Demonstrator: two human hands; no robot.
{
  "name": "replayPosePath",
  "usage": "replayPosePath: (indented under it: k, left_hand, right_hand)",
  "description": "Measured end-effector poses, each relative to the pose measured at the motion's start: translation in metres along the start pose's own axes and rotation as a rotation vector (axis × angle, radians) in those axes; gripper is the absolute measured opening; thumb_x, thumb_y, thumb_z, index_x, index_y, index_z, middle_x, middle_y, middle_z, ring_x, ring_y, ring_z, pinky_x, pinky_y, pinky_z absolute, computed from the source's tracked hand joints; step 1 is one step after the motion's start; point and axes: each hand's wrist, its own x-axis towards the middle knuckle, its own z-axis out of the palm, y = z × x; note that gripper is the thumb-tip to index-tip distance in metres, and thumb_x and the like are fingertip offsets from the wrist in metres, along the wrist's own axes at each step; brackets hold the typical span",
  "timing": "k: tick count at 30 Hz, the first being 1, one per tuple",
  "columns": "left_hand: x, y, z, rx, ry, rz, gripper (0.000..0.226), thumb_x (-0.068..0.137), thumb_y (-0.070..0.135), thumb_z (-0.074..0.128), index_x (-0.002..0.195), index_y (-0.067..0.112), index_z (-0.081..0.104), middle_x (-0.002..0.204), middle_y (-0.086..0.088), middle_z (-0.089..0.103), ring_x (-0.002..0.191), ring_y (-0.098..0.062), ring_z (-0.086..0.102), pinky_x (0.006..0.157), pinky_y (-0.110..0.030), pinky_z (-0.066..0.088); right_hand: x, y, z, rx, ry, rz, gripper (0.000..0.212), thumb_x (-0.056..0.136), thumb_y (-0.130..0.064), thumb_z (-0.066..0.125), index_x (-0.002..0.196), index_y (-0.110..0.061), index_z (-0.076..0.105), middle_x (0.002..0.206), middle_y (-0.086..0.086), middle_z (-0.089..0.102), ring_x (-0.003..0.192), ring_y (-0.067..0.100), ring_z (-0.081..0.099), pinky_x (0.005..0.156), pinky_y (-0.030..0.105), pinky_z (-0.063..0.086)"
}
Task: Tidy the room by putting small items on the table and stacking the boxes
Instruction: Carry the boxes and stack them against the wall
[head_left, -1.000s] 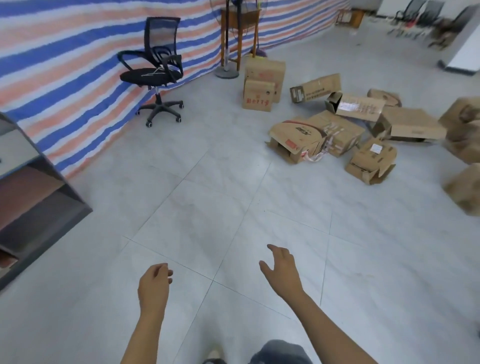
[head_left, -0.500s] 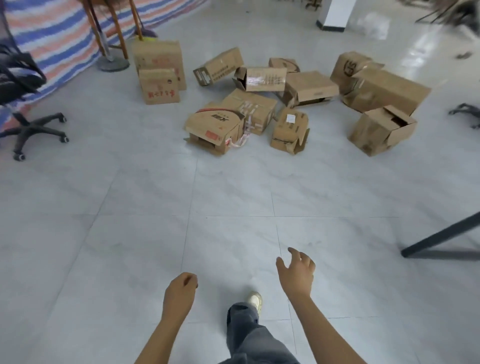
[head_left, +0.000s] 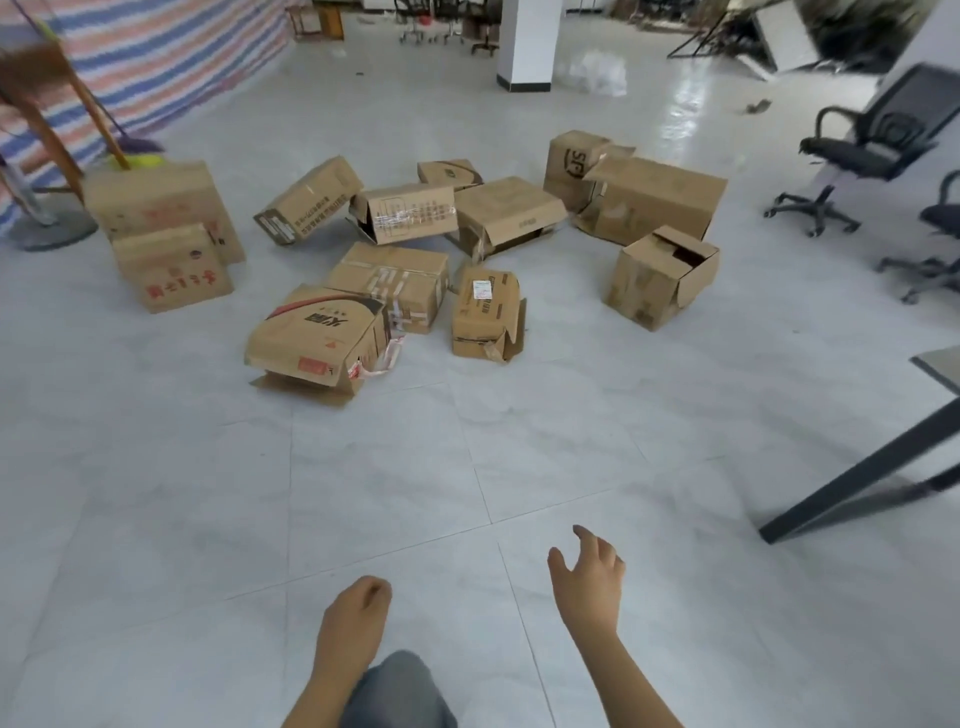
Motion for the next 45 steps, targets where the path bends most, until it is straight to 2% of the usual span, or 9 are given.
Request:
replayPosePath:
  k: [4, 9, 16, 24, 27, 31, 35, 39, 45]
  left_hand:
    - [0.068, 0.027, 0.013, 0.143, -0.073, -0.055, 0.026, 0.095, 0.014, 0.042, 0.072, 0.01, 0.053, 0.084, -0.009, 0.06, 0.079, -0.024, 0.053, 0.066, -0.028, 0.035]
    - [0.193, 0.101, -0.002, -0.045, -0.025, -0.007, 0.019, 0.093, 0.012, 0.044, 0.076, 0.007, 0.05, 0.079, -0.01, 0.052, 0.074, -0.019, 0.045, 0.068, -0.03, 0.033]
    - [0.323, 0.231, -0.022, -0.113, -0.032, 0.108, 0.02, 0.094, 0.012, 0.045, 0.083, 0.002, 0.059, 0.083, -0.009, 0.06, 0.086, -0.028, 0.056, 0.074, -0.031, 0.037]
    - [0.375, 0.241, 0.035, 0.039, -0.299, -0.01, 0.017, 0.092, 0.013, 0.045, 0.077, 0.007, 0.05, 0.08, -0.011, 0.054, 0.073, -0.019, 0.046, 0.068, -0.029, 0.034]
    - [0.408, 0.261, 0.04, 0.067, -0.256, -0.041, 0.018, 0.091, 0.011, 0.046, 0.076, 0.005, 0.052, 0.079, -0.014, 0.057, 0.072, -0.022, 0.049, 0.069, -0.03, 0.035]
    - [0.472, 0.316, 0.045, 0.006, -0.144, -0.046, 0.021, 0.093, 0.011, 0.047, 0.083, -0.001, 0.061, 0.089, -0.018, 0.065, 0.09, -0.035, 0.06, 0.076, -0.034, 0.041]
    - [0.541, 0.397, 0.074, -0.019, -0.079, -0.024, 0.024, 0.088, 0.021, 0.048, 0.068, 0.01, 0.054, 0.091, -0.022, 0.064, 0.092, -0.039, 0.06, 0.079, -0.04, 0.044]
    - [0.583, 0.492, 0.121, 0.002, -0.082, 0.095, 0.026, 0.094, 0.014, 0.044, 0.071, 0.01, 0.055, 0.088, -0.016, 0.064, 0.092, -0.034, 0.06, 0.072, -0.034, 0.041]
    - [0.599, 0.553, 0.198, 0.171, -0.336, 0.221, 0.026, 0.096, 0.019, 0.044, 0.075, 0.012, 0.057, 0.077, -0.001, 0.058, 0.072, -0.013, 0.051, 0.063, -0.023, 0.036]
  right_hand:
    - [0.058, -0.016, 0.006, -0.01, 0.031, 0.053, 0.048, 0.092, -0.024, 0.053, 0.137, -0.013, 0.041, 0.14, 0.011, 0.04, 0.134, 0.027, 0.027, 0.103, 0.032, 0.03]
    - [0.148, -0.066, 0.009, 0.014, 0.098, 0.114, 0.048, 0.093, -0.024, 0.051, 0.138, -0.012, 0.04, 0.141, 0.012, 0.039, 0.134, 0.028, 0.026, 0.103, 0.035, 0.03]
    - [0.257, -0.173, 0.01, 0.028, 0.156, 0.062, 0.047, 0.093, -0.024, 0.052, 0.137, -0.014, 0.041, 0.14, 0.009, 0.04, 0.134, 0.025, 0.027, 0.103, 0.035, 0.033]
    - [0.315, -0.18, 0.03, -0.04, 0.018, 0.164, 0.046, 0.094, -0.026, 0.049, 0.138, -0.017, 0.039, 0.143, 0.004, 0.037, 0.135, 0.022, 0.026, 0.103, 0.031, 0.033]
    - [0.359, -0.187, 0.028, -0.01, 0.008, 0.199, 0.046, 0.094, -0.027, 0.048, 0.138, -0.017, 0.039, 0.143, 0.005, 0.037, 0.135, 0.022, 0.027, 0.104, 0.032, 0.032]
    - [0.442, -0.206, 0.013, 0.044, 0.029, 0.153, 0.046, 0.094, -0.025, 0.048, 0.138, -0.016, 0.039, 0.143, 0.007, 0.036, 0.134, 0.023, 0.027, 0.104, 0.034, 0.032]
    - [0.548, -0.226, -0.032, 0.106, 0.118, 0.13, 0.046, 0.094, -0.023, 0.048, 0.138, -0.013, 0.039, 0.142, 0.011, 0.037, 0.134, 0.026, 0.027, 0.104, 0.038, 0.033]
    - [0.636, -0.242, -0.079, 0.163, 0.175, 0.104, 0.045, 0.095, -0.022, 0.048, 0.138, -0.012, 0.04, 0.142, 0.01, 0.038, 0.134, 0.024, 0.028, 0.104, 0.037, 0.031]
    - [0.713, -0.241, -0.078, 0.143, 0.04, 0.139, 0.044, 0.095, -0.022, 0.048, 0.137, -0.012, 0.04, 0.141, 0.009, 0.038, 0.13, 0.023, 0.037, 0.1, 0.033, 0.036]
